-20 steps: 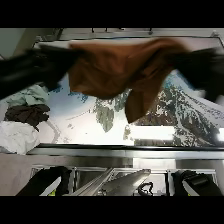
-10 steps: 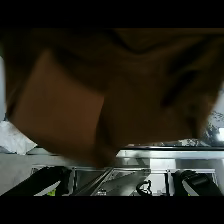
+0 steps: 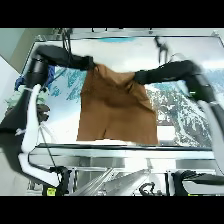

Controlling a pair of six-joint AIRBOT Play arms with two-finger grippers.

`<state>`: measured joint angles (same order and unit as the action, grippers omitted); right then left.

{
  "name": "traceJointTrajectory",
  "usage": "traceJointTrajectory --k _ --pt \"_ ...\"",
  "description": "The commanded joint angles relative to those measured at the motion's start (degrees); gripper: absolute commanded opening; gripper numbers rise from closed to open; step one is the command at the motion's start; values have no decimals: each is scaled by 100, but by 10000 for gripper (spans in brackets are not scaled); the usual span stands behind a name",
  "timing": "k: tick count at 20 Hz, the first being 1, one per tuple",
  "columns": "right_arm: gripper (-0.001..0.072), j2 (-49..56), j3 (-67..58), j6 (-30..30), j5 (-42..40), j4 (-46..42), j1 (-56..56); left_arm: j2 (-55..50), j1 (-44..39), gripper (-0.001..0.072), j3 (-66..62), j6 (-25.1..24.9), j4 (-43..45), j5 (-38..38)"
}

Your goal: Fold the shirts.

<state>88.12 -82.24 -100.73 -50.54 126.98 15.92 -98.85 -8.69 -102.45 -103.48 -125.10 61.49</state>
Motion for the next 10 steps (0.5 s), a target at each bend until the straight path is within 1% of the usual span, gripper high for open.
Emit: traceJointTrajectory --k 1,3,4,5,6,7,8,9,10 --pt "26 1386 42 2 579 531 -76 -1274 197 13 85 -328 -420 -299" --pt "26 1582 -7 2 651 562 -164 -1698 149 14 -188 -367 -404 -295" --pt "25 1580 -55 -11 647 549 -216 -1816 146 64 -431 -365 -385 -59" --pt "26 1572 -140 -52 595 551 -293 -1851 201 447 -675 -337 -385 243" --pt "26 1572 -262 -109 487 551 -393 -1838 302 704 -981 15 -361 636" --pt "26 1572 -376 -149 382 551 -501 -1803 483 706 -1353 385 -363 1196" --pt "26 1572 -479 -149 304 551 -616 -1685 682 706 -1589 603 -365 1690" --pt "26 1572 -573 -151 256 551 -737 -1458 898 706 -1637 817 -365 2124" --pt "26 1572 -643 -155 238 551 -857 -1202 1097 706 -1563 881 -350 2465"
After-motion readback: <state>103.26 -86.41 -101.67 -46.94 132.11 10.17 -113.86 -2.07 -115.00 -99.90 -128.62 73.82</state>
